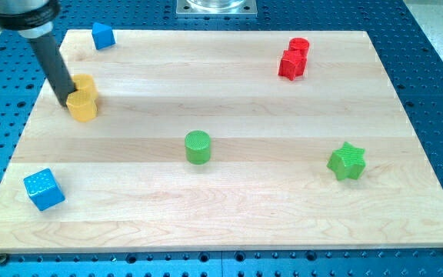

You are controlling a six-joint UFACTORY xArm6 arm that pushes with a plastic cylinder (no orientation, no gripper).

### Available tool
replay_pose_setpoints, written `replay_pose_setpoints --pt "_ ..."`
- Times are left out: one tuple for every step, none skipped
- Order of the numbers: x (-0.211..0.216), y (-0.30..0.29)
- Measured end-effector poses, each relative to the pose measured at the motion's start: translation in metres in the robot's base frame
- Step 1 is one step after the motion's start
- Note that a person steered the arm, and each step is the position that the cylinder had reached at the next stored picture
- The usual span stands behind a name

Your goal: Push the yellow heart into the yellow hexagon

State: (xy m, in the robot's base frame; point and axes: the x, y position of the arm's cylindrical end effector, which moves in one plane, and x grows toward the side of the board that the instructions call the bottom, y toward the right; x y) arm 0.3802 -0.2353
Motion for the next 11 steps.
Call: replay_pose_setpoints --pt "-0.022 -0.045" --pt "-0.043 -0.061" --pt "-0.074 -0.047" --pt "-0.075 0.01" --pt "-0.062 0.03" --pt "-0.038 0.024" --pt "-0.02 0.02" --pt "-0.04 -0.031" --pt "-0.094 -0.047" --pt "-0.153 -0.047" --pt "-0.177 -0.018"
